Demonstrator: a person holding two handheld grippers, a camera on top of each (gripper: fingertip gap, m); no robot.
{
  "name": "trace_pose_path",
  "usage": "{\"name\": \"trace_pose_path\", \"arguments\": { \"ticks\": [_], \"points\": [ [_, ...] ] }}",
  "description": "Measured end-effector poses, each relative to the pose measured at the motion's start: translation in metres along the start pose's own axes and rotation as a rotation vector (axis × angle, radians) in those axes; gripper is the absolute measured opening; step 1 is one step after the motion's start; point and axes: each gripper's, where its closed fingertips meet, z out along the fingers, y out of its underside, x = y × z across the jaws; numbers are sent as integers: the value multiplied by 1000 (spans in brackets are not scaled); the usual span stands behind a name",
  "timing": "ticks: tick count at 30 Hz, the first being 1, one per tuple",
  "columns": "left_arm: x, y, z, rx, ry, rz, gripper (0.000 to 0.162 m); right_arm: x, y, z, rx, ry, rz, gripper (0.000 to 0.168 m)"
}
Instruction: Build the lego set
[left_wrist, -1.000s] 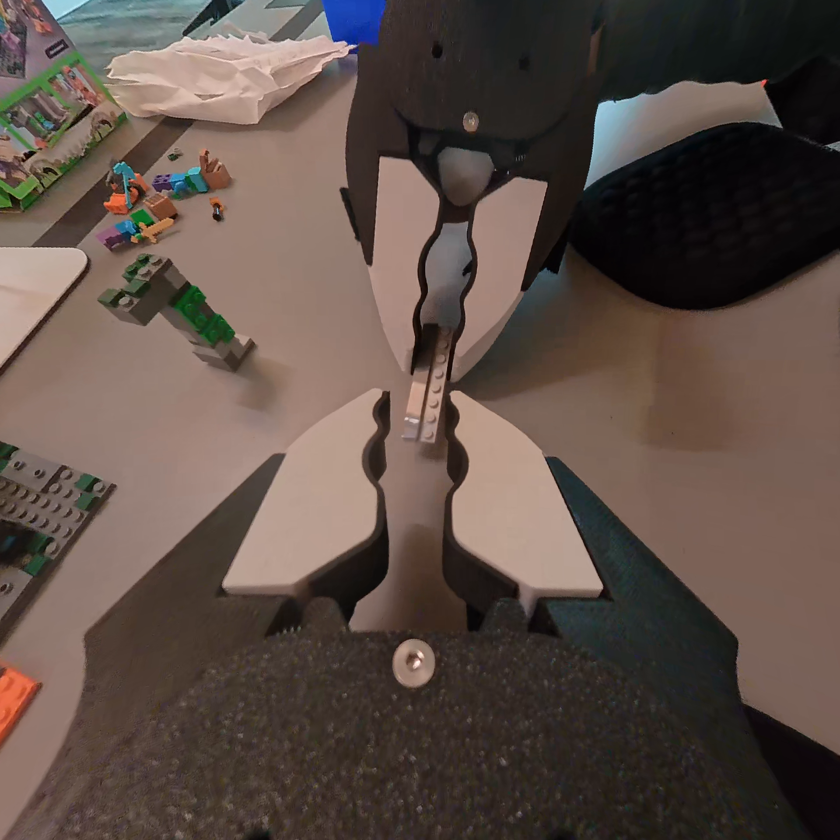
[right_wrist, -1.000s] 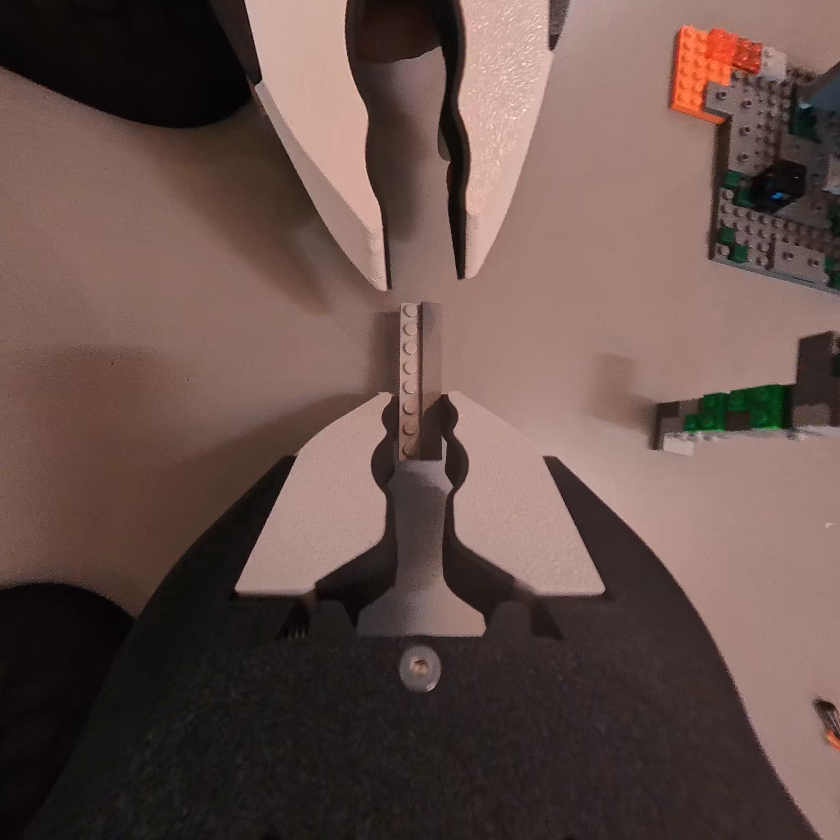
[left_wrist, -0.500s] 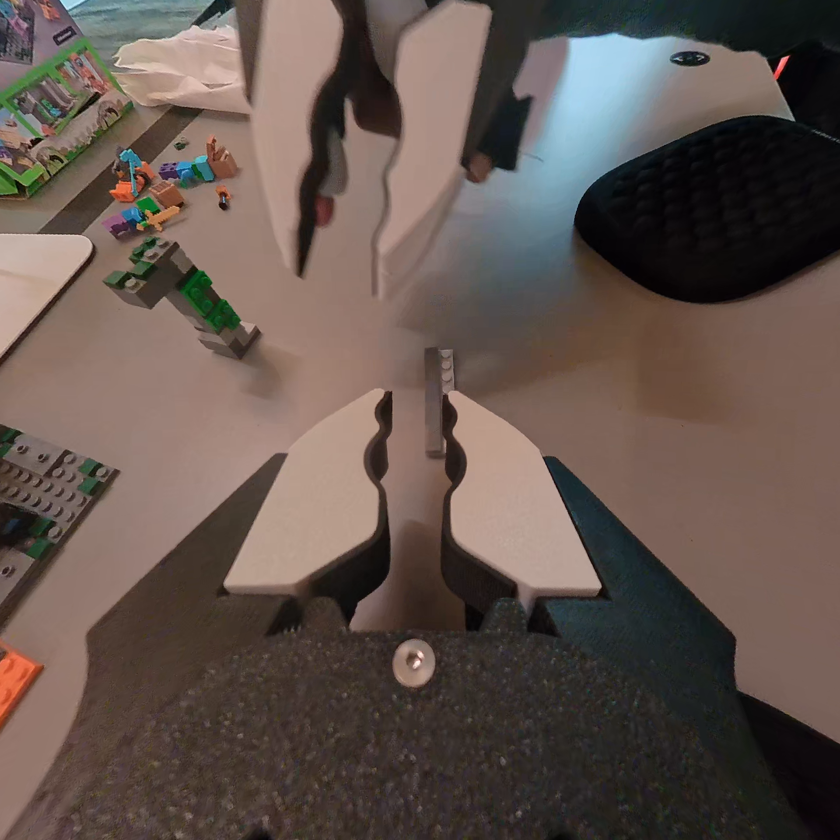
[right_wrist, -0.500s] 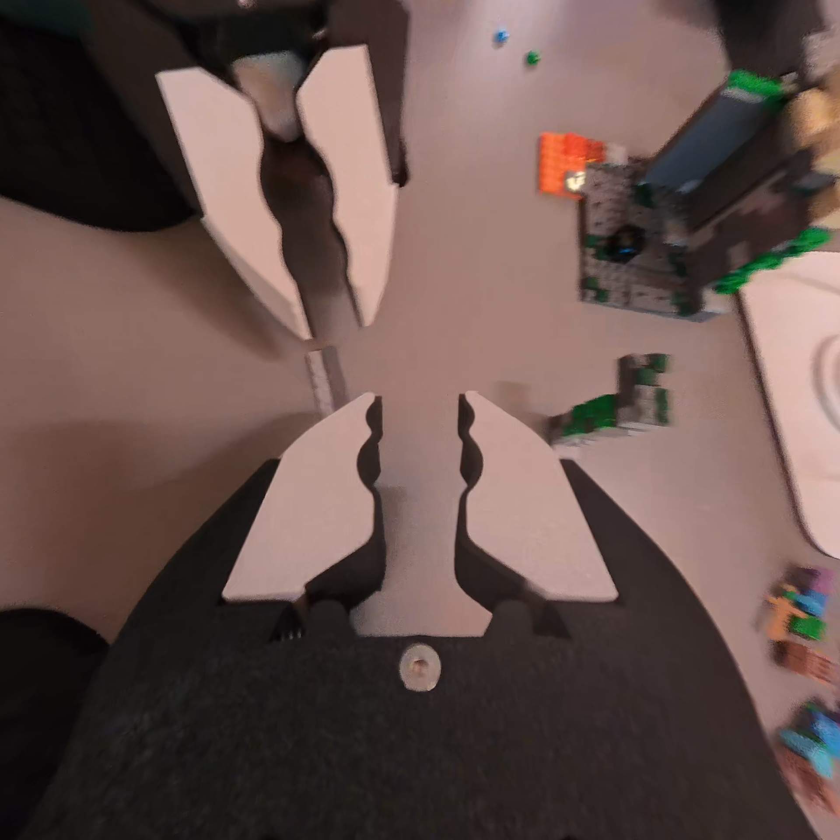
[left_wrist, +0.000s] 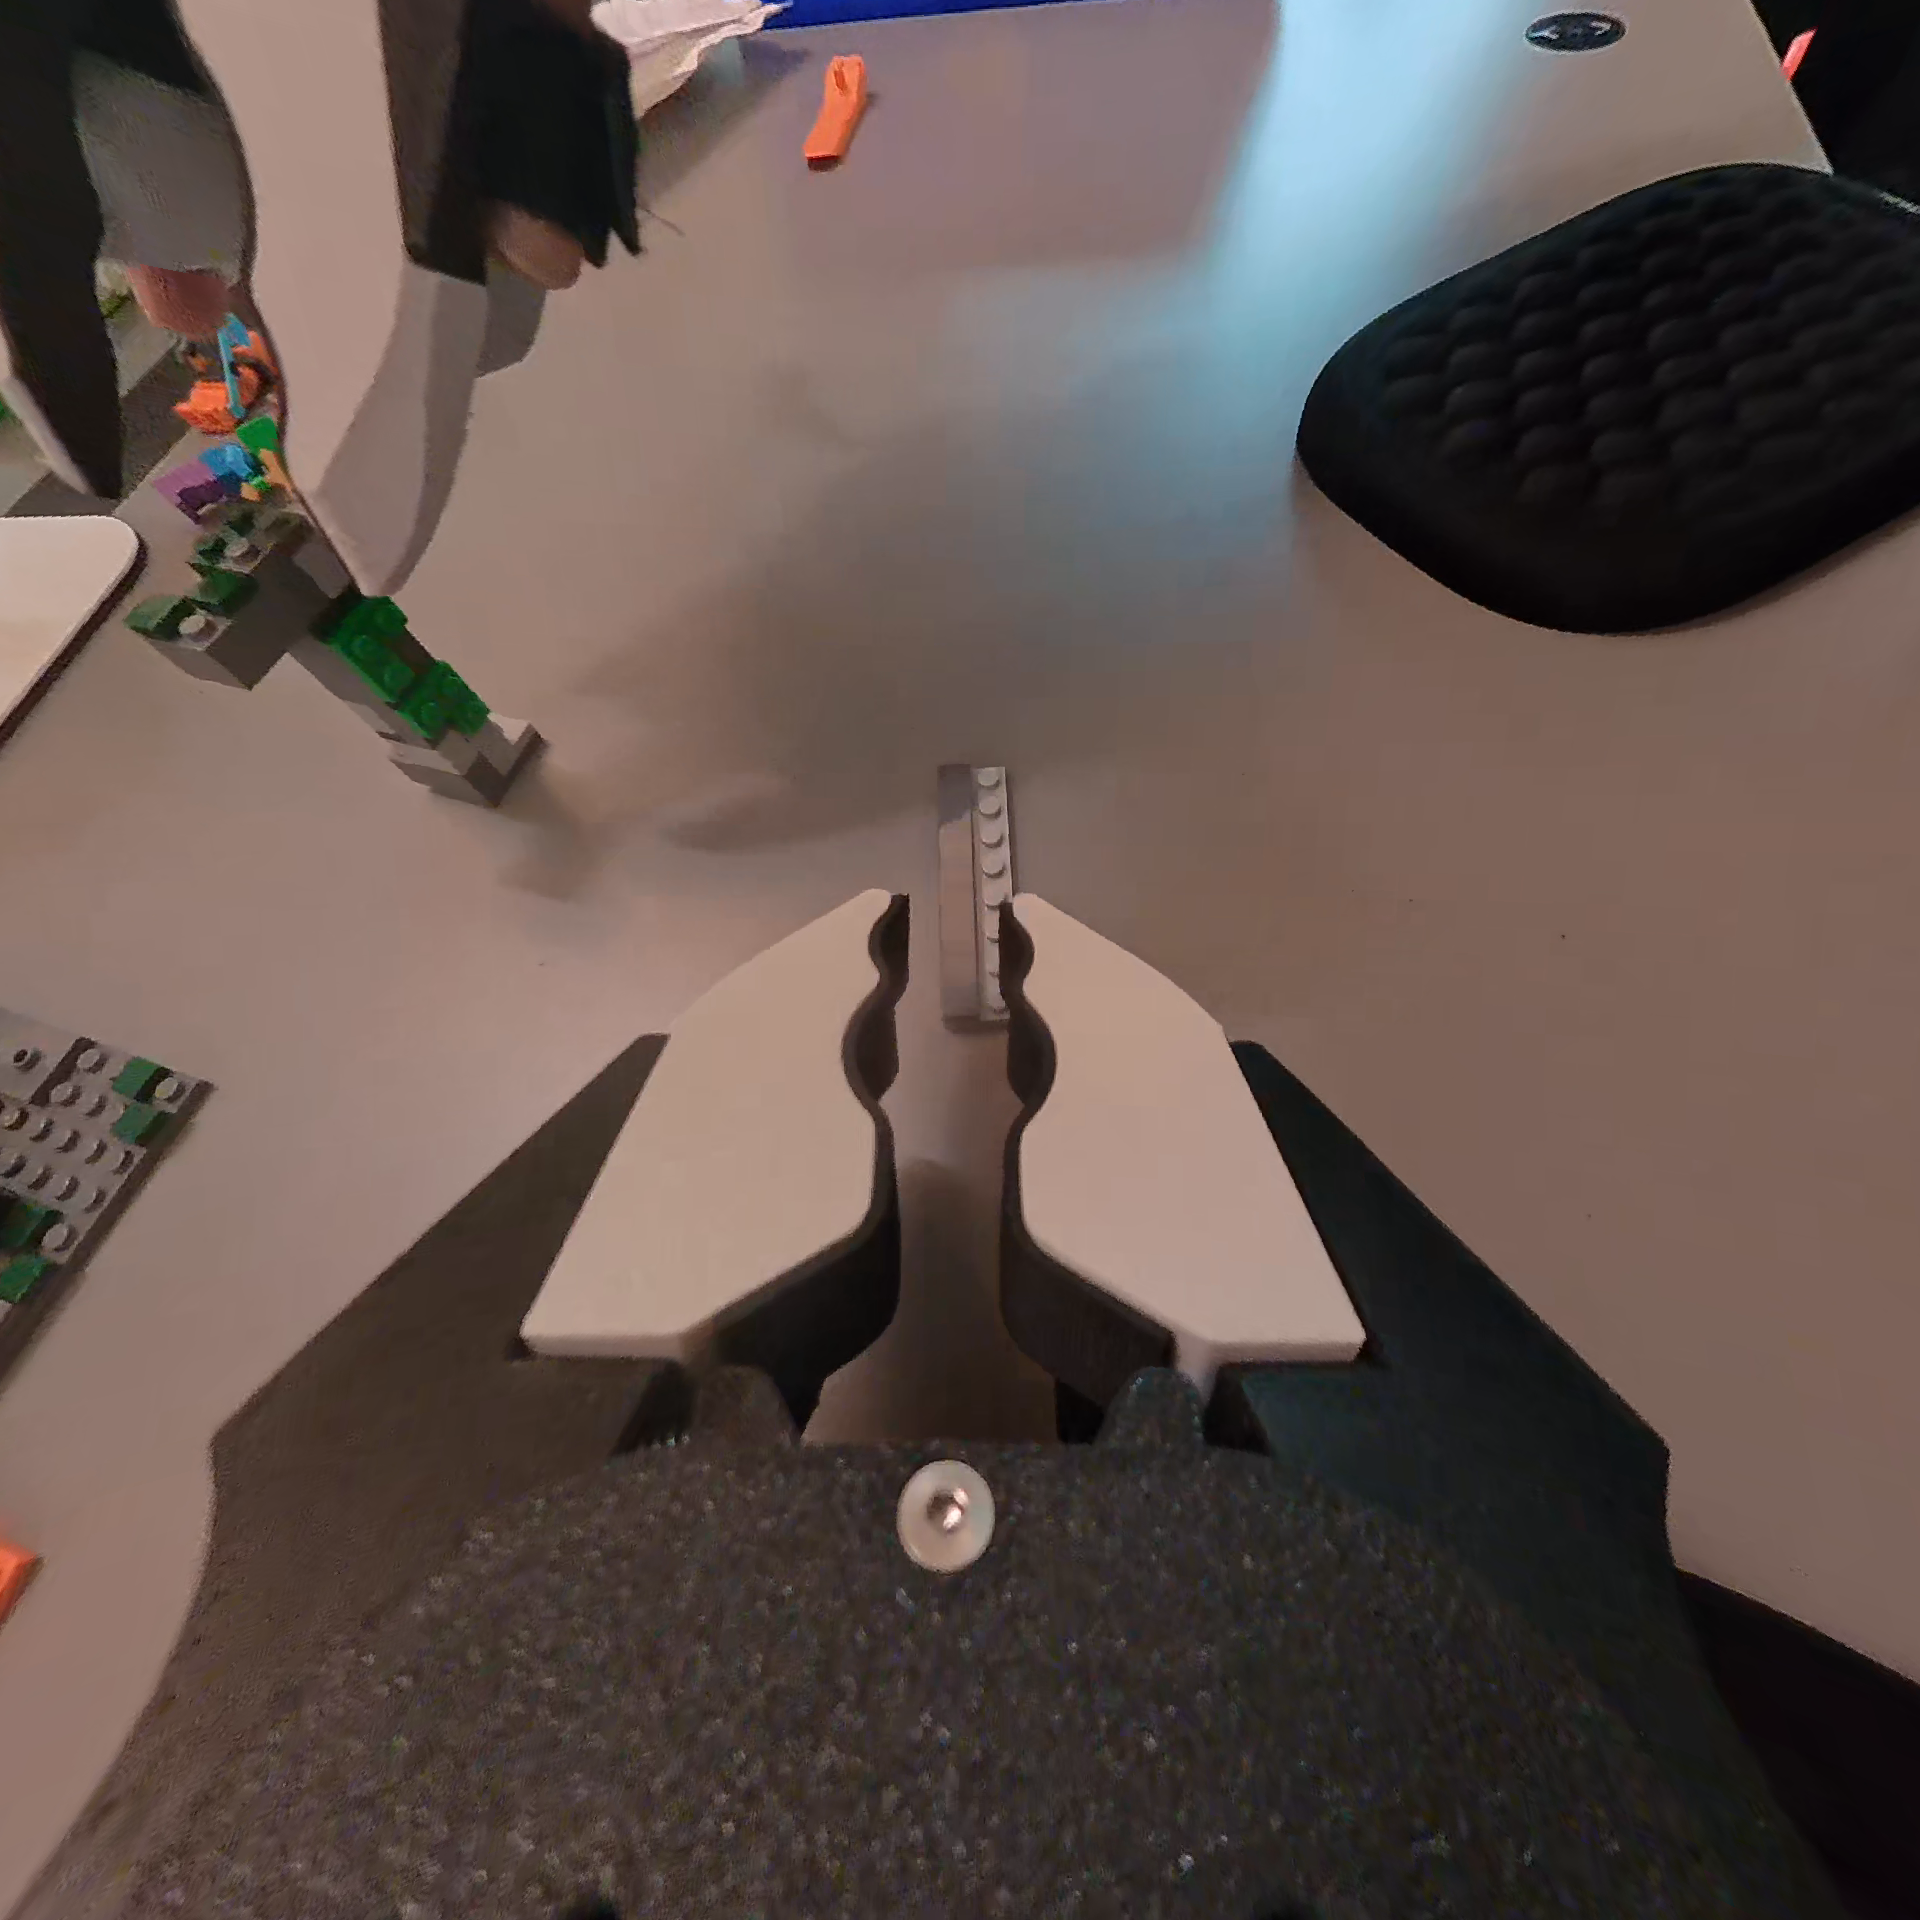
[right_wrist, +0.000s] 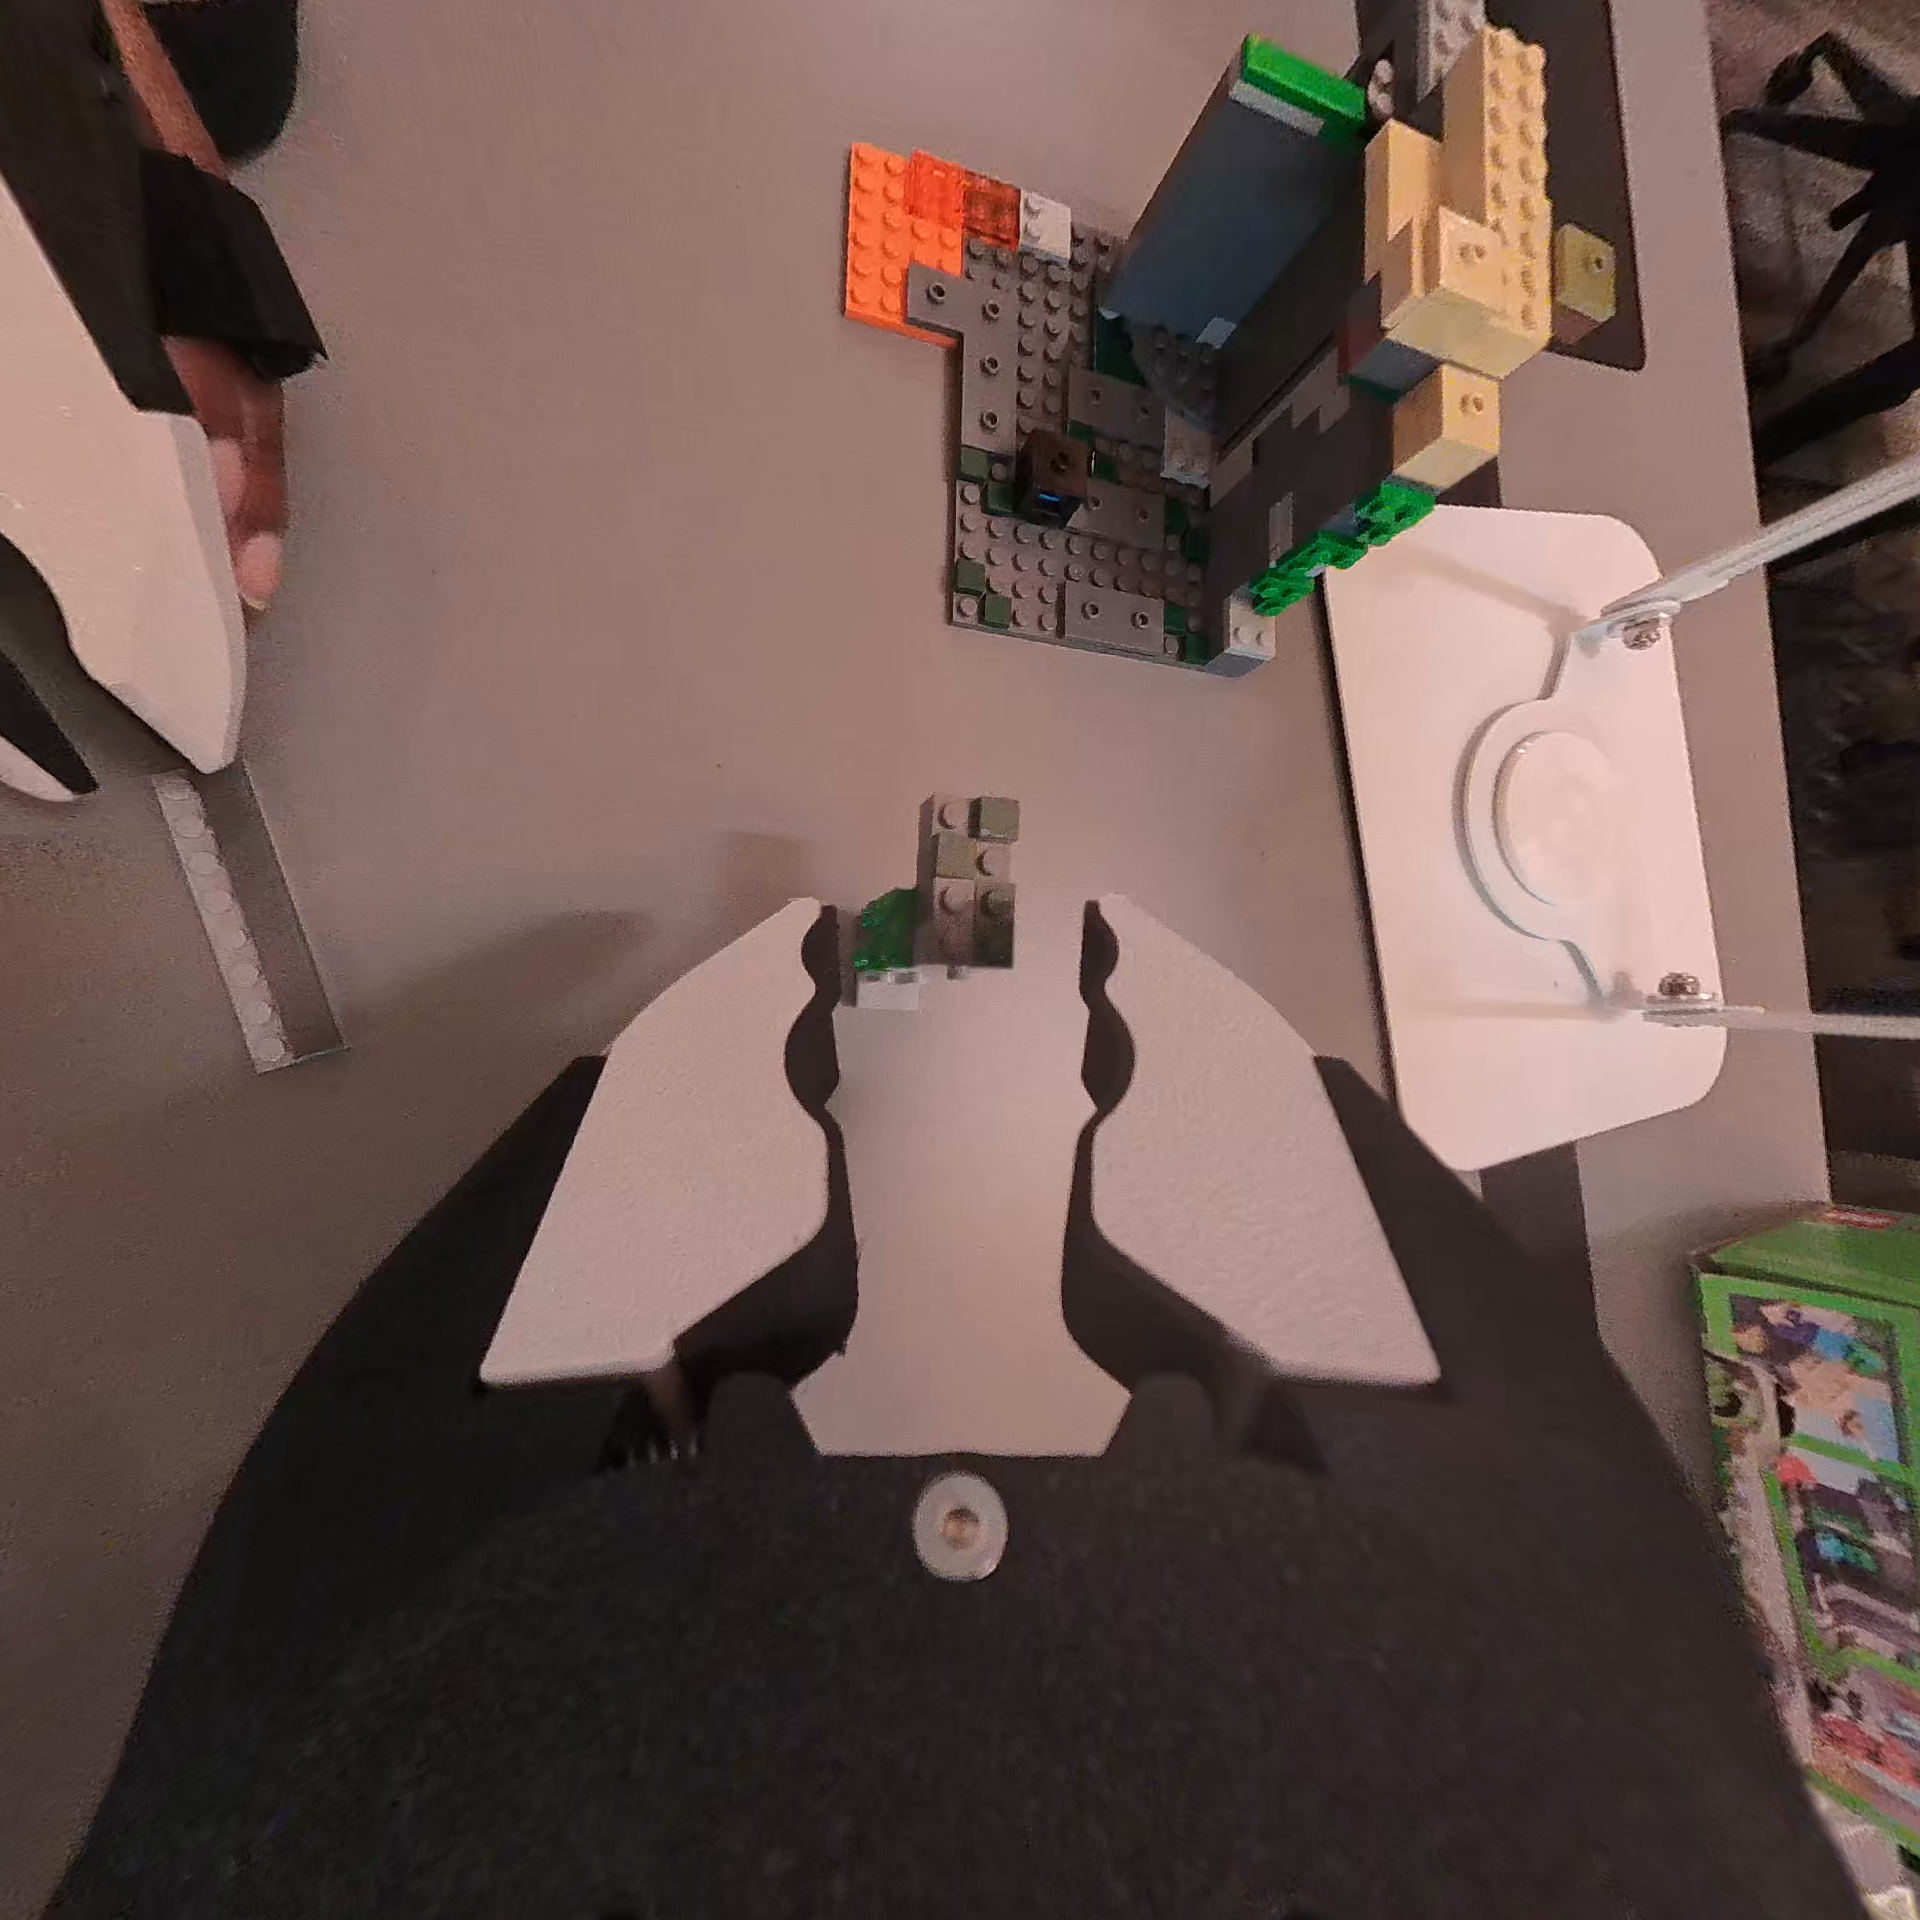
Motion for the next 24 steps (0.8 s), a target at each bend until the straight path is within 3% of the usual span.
{"name": "trace_pose_path", "arguments": {
  "ticks": [12,17,24],
  "points": [
    [1,0,0,4,-9,14,14,3,4,7,-65,-31,0,18],
    [-6,-5,-3,41,-27,-34,15,-8,6,0,-56,-70,9,17],
    [-14,-24,-15,188,11,-156,25,-64,-19,-45,139,-256,-125,16]
  ]
}}
